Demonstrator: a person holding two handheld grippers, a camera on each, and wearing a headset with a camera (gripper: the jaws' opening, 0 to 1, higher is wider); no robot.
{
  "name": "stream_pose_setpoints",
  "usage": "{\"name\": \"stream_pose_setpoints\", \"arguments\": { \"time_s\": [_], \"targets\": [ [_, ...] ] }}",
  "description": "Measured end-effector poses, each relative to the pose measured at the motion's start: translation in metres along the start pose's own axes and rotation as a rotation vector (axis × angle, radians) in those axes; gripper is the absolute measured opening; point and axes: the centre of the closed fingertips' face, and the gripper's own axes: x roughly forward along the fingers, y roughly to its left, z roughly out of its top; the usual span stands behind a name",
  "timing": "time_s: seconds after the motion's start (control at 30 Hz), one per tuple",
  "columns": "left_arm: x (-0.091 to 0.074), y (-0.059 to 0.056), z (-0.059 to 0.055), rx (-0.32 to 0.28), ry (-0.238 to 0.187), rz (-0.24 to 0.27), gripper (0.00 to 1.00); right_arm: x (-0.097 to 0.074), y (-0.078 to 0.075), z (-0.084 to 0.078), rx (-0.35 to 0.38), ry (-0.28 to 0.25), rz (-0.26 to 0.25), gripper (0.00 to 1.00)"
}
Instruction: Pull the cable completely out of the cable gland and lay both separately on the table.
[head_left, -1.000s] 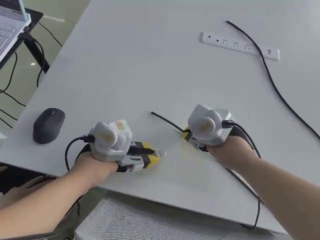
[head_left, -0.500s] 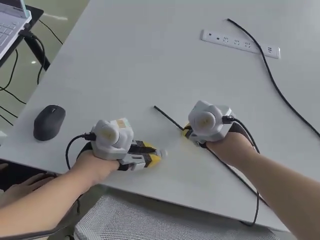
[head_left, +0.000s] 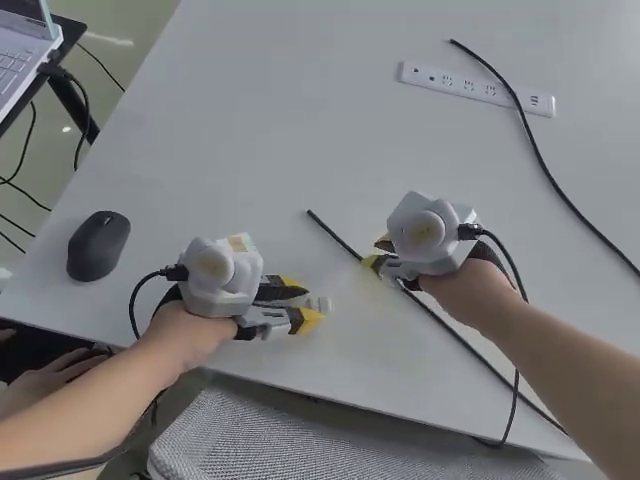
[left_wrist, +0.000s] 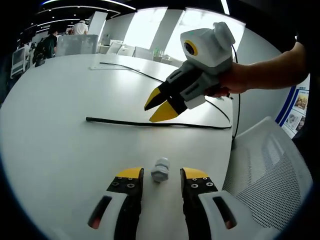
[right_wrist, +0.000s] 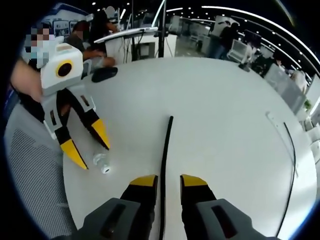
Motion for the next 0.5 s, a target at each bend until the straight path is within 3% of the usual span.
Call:
{"name": "stream_pose_setpoints", "arguments": {
  "time_s": [0.23,0.37,0.5],
  "targets": [
    [-0.019,-0.004,0.004,-0.036,-0.027,0.024,0.38,-0.027,0.009,0.013,0.006,-0.066,0.031,0.25],
    [-0.031,-0.008,0.017,-0.067,-0.082,0.034,0.45,-0.051,0.012,0.020,0.069,-0.117,0.049,0.31],
    [-0.037,-0.017,0.022,-0.072,-0.103,0.035,0.50,-0.076,0.016,0.023,0.102,-0.165,0.056,0.35]
  ]
}}
